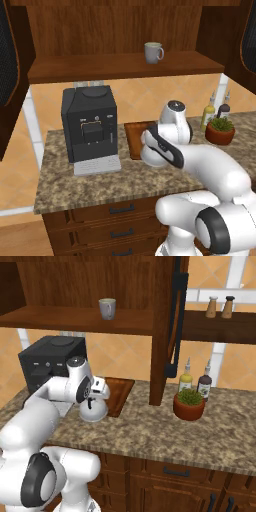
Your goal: Pick the kettle from the counter and place it on the tray. Then pick the mug from the cabinet and place it on the tray. Then close the cabinet doors.
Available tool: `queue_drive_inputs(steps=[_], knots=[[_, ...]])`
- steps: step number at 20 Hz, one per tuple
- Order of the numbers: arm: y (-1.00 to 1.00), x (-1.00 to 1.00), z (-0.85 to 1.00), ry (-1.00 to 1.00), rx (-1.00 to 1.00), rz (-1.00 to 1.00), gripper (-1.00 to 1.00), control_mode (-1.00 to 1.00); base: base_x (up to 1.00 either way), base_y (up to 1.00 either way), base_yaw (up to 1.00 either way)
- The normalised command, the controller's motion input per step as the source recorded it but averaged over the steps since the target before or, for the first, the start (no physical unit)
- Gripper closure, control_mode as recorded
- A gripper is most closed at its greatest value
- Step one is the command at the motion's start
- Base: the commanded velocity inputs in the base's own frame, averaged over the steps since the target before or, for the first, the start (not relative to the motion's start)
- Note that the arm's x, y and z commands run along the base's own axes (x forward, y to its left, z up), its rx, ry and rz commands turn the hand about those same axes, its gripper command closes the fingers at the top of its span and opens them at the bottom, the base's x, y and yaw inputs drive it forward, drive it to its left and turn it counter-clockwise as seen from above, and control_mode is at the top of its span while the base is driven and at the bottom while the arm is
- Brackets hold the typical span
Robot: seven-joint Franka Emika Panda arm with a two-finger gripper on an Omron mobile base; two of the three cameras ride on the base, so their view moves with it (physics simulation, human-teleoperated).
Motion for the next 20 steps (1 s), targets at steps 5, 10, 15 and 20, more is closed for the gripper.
queue_drive_inputs(steps=[5, 10, 15, 20], knots=[[-0.04, 0.71, 0.31, 0.0, 0.0, 0.0, 1.0, -1.0, 0.0, 0.0, 0.0], [0.0, 0.79, 0.02, 0.02, 0.0, -0.03, 1.0, -1.0, 0.0, 0.0, 0.0], [-0.01, 0.78, 0.0, 0.0, 0.0, -0.05, 1.0, -1.0, 0.0, 0.0, 0.0], [0.0, 0.69, 0.0, 0.0, 0.0, -0.04, 1.0, -1.0, 0.0, 0.0, 0.0]])
